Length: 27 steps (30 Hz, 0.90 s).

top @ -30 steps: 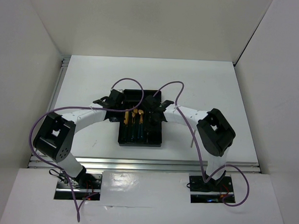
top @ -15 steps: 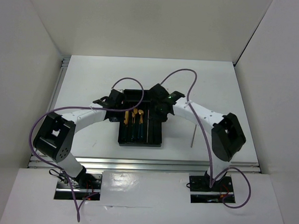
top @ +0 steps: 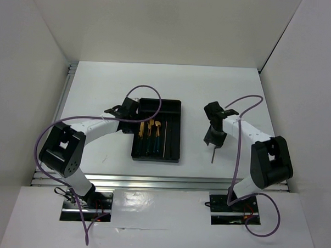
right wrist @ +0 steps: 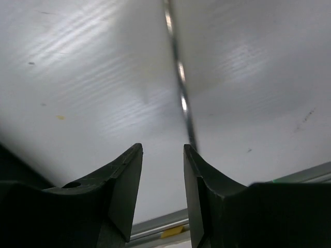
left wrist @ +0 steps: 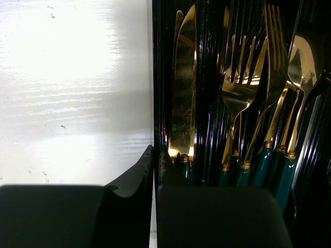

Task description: Sort the eating utensils into containers

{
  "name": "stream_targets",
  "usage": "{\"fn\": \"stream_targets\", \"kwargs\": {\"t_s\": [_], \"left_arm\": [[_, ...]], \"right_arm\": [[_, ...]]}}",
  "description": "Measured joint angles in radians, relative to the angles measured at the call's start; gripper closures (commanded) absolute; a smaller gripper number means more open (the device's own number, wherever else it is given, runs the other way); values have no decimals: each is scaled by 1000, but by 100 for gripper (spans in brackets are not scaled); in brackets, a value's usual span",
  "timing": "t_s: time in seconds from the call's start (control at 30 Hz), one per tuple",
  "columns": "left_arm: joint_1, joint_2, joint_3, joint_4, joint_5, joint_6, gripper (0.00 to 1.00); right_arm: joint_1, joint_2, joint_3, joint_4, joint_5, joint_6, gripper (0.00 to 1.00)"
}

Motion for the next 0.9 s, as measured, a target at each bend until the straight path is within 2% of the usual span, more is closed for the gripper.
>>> {"fn": "stream_targets", "kwargs": {"t_s": [0.3,0.9], "left_arm": [[-9,6,7,2,-2,7,100],[-12,11,13,-1,-2,13,100]], "right_arm": [[-93,0,-84,16,-16,-40,55],[-94,53,-122,122,-93,-84,54]]}}
